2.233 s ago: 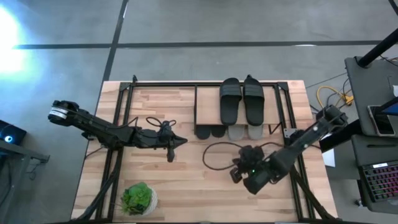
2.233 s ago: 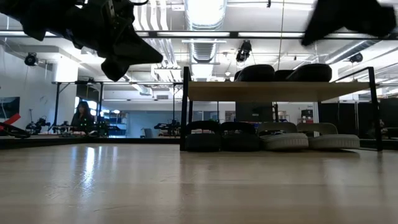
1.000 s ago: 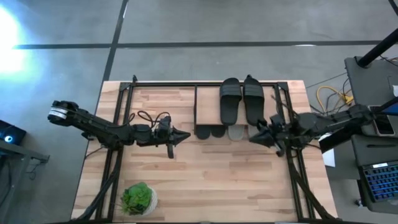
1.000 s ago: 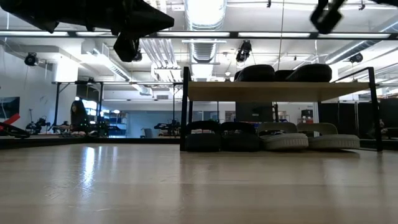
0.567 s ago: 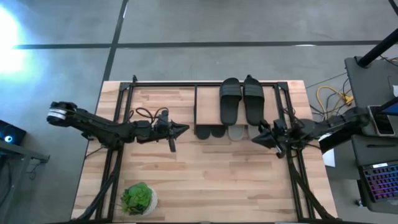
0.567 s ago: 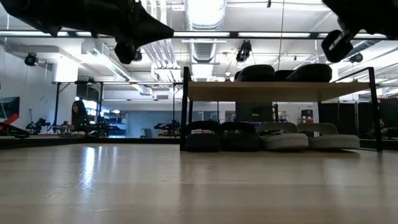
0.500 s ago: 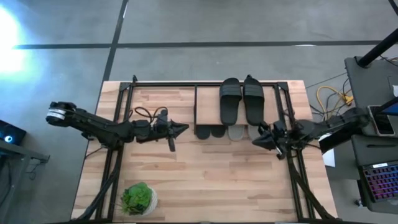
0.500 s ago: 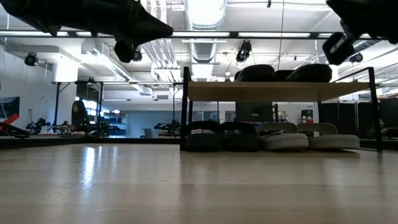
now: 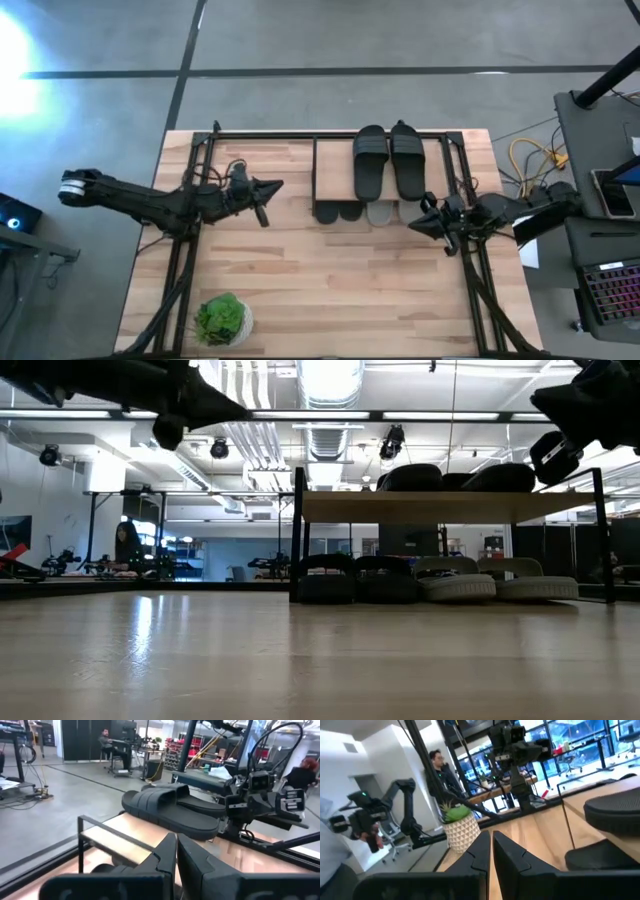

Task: Pick and place slides into the shelf
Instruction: Return to Home Position

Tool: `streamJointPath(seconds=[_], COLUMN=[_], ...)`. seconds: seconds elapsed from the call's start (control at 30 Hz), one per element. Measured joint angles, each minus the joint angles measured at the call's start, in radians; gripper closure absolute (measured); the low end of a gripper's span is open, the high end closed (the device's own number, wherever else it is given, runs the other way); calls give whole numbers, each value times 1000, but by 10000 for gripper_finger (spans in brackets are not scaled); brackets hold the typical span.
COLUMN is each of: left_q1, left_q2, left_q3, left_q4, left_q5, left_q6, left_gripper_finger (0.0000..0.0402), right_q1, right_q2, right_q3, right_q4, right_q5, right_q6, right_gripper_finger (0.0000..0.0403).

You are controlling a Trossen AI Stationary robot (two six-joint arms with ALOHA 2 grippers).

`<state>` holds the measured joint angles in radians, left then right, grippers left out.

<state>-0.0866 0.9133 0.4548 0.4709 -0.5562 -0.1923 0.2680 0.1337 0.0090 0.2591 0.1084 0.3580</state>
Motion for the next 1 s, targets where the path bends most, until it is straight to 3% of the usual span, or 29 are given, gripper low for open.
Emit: streamJointPath(seconds=[0.17, 0.3, 0.4, 0.73, 1.0], left_q1=[1, 0, 0, -1, 0], left_q2=[-104, -158, -171, -182, -159], left_q3=[-93, -201, -278, -422, -446], left_q4=[16, 134, 229, 285, 267], left_q5=[1, 4, 6, 20, 30], left_q6=[-9, -11, -11, -84, -37], left_gripper_finger=[402, 402, 402, 402, 402], right_q1=[0, 0, 0, 0, 0], right_q2=[-112, -132, -124, -126, -101], right_q3=[0, 1, 0, 0, 0], right_q4=[-54, -102, -138, -231, -246], right_q5=[-105, -166, -125, -54, -55], right_q6=[-3, -2, 0, -93, -156], right_gripper_finger=[390, 390, 390, 390, 390])
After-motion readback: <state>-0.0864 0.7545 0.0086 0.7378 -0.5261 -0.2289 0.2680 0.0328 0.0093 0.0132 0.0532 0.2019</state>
